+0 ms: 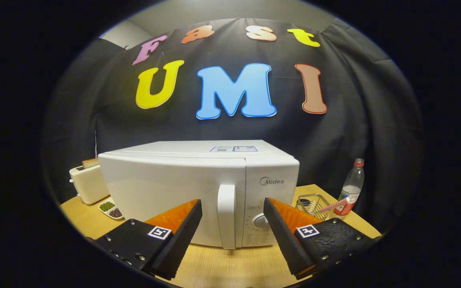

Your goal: Open the microwave, put the food inside, and close the microwave door.

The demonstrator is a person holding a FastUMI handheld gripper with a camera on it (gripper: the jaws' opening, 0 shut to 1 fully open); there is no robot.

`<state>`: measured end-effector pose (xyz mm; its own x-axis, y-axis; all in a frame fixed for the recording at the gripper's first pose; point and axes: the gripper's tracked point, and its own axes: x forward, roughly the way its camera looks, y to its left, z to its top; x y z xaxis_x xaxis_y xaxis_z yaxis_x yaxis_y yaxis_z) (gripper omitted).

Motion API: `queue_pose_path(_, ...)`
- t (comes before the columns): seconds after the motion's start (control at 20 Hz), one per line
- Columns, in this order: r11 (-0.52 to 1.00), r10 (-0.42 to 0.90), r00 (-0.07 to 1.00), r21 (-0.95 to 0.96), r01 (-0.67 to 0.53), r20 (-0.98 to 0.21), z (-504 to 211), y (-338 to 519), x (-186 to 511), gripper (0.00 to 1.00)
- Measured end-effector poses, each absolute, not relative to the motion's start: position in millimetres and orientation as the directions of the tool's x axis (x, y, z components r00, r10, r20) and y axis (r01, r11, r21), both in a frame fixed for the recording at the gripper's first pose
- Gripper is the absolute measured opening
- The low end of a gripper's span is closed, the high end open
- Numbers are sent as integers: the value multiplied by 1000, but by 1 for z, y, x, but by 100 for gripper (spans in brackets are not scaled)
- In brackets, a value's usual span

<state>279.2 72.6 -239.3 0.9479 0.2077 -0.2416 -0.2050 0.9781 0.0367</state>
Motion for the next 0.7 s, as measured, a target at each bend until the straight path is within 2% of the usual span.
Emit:
queue_pose_path(0.15, 977, 211, 936, 39, -208, -283, -258, 75, 286, 84)
queue_pose_path(0.2, 974, 225, 928, 49, -220, -297, -262, 78, 285, 73)
queue_pose_path(0.25, 974, 226, 925, 48, -222, -306, -267, 79, 286, 72)
queue_pose_path(0.3, 973, 228, 925, 48, -224, -305, -268, 83, 285, 44)
queue_pose_path(0.35, 971, 236, 922, 51, -232, -307, -268, 85, 287, 39)
queue_pose_path(0.5, 975, 222, 924, 59, -214, -311, -267, 84, 286, 39)
queue_pose_path(0.55, 975, 220, 926, 48, -215, -308, -268, 84, 292, 28)
queue_pose_path(0.7, 979, 202, 925, 49, -197, -323, -268, 84, 292, 27)
